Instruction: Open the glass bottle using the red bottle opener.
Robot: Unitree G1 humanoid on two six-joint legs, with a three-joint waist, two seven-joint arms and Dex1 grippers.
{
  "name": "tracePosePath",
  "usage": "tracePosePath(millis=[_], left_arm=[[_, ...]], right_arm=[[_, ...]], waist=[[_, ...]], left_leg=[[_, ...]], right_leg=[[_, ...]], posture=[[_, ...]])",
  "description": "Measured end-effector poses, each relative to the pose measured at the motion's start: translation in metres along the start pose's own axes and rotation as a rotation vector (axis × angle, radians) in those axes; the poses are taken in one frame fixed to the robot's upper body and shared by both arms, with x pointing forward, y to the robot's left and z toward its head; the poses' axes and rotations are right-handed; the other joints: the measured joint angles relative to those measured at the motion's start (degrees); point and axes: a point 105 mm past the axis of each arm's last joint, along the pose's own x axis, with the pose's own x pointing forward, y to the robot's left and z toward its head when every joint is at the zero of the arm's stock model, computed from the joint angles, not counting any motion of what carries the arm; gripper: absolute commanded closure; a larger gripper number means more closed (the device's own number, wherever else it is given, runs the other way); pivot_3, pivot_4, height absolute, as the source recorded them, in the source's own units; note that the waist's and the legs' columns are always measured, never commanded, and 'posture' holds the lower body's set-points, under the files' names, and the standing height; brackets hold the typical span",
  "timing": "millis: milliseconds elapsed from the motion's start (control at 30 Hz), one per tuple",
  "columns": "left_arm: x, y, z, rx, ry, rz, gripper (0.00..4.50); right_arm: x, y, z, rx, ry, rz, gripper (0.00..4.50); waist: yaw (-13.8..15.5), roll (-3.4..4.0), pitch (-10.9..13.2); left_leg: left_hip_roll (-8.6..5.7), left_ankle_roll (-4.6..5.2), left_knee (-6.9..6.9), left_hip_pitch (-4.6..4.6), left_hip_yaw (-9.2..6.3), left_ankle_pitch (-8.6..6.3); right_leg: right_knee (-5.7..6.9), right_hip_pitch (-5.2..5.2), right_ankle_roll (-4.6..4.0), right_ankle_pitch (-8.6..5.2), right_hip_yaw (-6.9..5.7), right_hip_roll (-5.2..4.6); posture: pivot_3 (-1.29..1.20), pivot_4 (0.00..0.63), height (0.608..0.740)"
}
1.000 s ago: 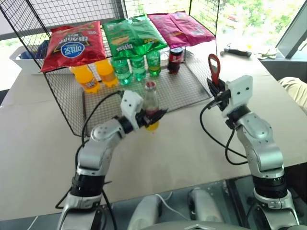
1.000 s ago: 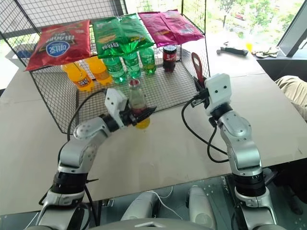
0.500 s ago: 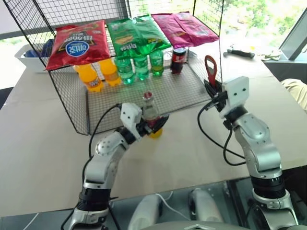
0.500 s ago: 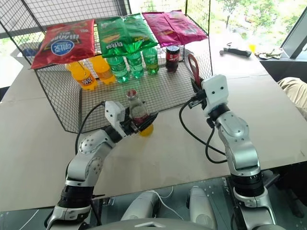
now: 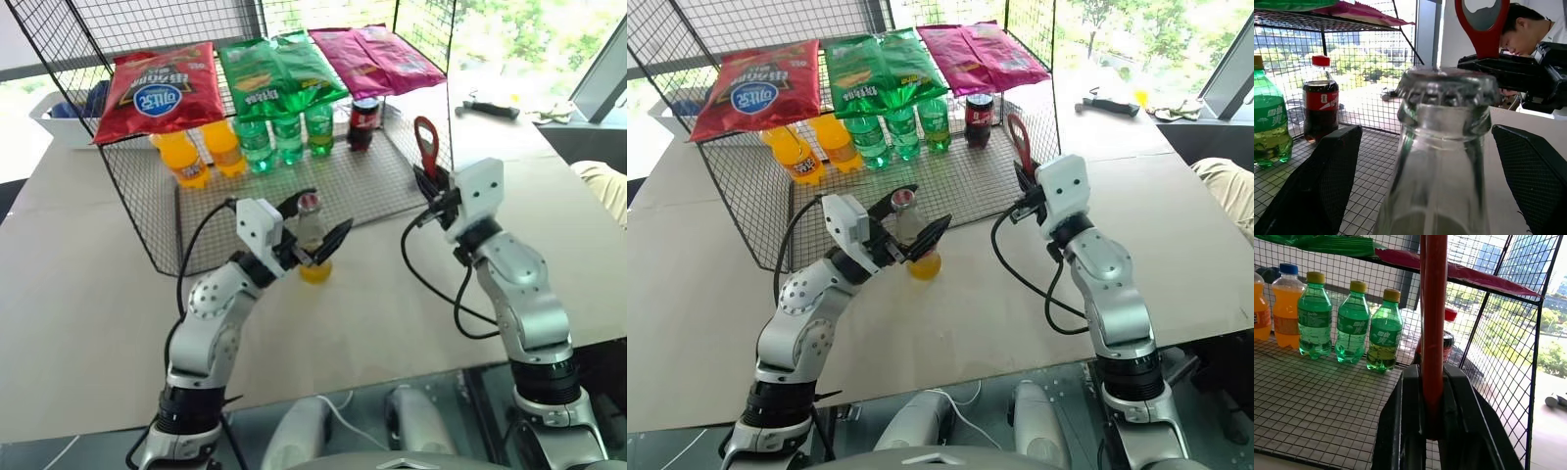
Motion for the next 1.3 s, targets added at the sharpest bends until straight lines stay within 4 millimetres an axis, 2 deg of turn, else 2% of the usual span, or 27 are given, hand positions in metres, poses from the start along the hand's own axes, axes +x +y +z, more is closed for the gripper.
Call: tracePosePath(millis=[367,667,967,1000,1033,1067,1133,1300], left_arm=[[-0.004,-0.003,0.0,0.074,0.006,-0.032,0.11],[-0.01,-0.001,-0.013,0.034,0.044,0.002,0.11],[-0.009,0.0,-0.013,0.03,0.038,0.007,0.11],[-0.009,0.0,-0.013,0.03,0.036,0.006,0.63],[-0.009,0.0,-0.012,0.031,0.034,0.006,0.8],[-0.009,0.0,-0.012,0.031,0.034,0.005,1.15],[-0.009,0.0,-0.012,0.031,0.031,0.007,2.2],[-0.009,0.002,-0.01,0.037,0.026,0.012,2.29]], right_arm=[[0.002,0.006,0.0,-0.011,-0.004,0.021,4.5],[0.004,0.011,-0.001,-0.012,-0.006,0.04,4.5],[0.004,0.012,0.0,-0.013,-0.008,0.047,4.5],[0.004,0.012,0.0,-0.013,-0.01,0.048,4.5],[0.004,0.012,0.0,-0.014,-0.013,0.049,4.5],[0.004,0.012,0.0,-0.015,-0.014,0.049,4.5],[0.004,0.013,0.001,-0.017,-0.016,0.05,4.5],[0.004,0.021,-0.001,-0.068,-0.013,0.104,4.5]], waist=[[0.0,0.0,0.0],[0.0,0.0,0.0],[0.0,0.0,0.0],[0.0,0.0,0.0],[0.0,0.0,0.0],[0.0,0.0,0.0],[0.0,0.0,0.0],[0.0,0.0,0.0]], left_leg=[[0.0,0.01,-0.01,0.07,0.13,0.0],[0.01,0.01,-0.02,0.1,0.16,0.0],[0.02,0.01,-0.02,0.11,0.18,-0.01],[0.02,0.01,-0.02,0.11,0.18,-0.01],[0.02,0.01,-0.02,0.11,0.17,-0.01],[0.01,0.01,-0.02,0.11,0.18,-0.01],[0.02,0.01,-0.02,0.11,0.17,-0.01],[0.0,0.01,-0.03,0.12,0.2,-0.01]], right_leg=[[0.03,0.0,0.0,0.0,0.13,0.04],[0.05,0.0,0.0,0.0,0.17,0.05],[0.05,0.0,0.0,0.0,0.18,0.05],[0.05,0.0,0.0,0.0,0.18,0.05],[0.05,0.0,0.0,0.0,0.18,0.05],[0.05,0.0,0.0,0.0,0.18,0.05],[0.05,0.0,0.0,0.0,0.19,0.05],[0.04,0.0,0.0,0.0,0.2,0.05]], posture=[[0.0,0.15,0.74],[0.0,0.15,0.74],[0.0,0.15,0.74],[0.0,0.15,0.74],[0.0,0.15,0.74],[0.0,0.15,0.74],[0.0,0.15,0.74],[0.0,0.15,0.74]])
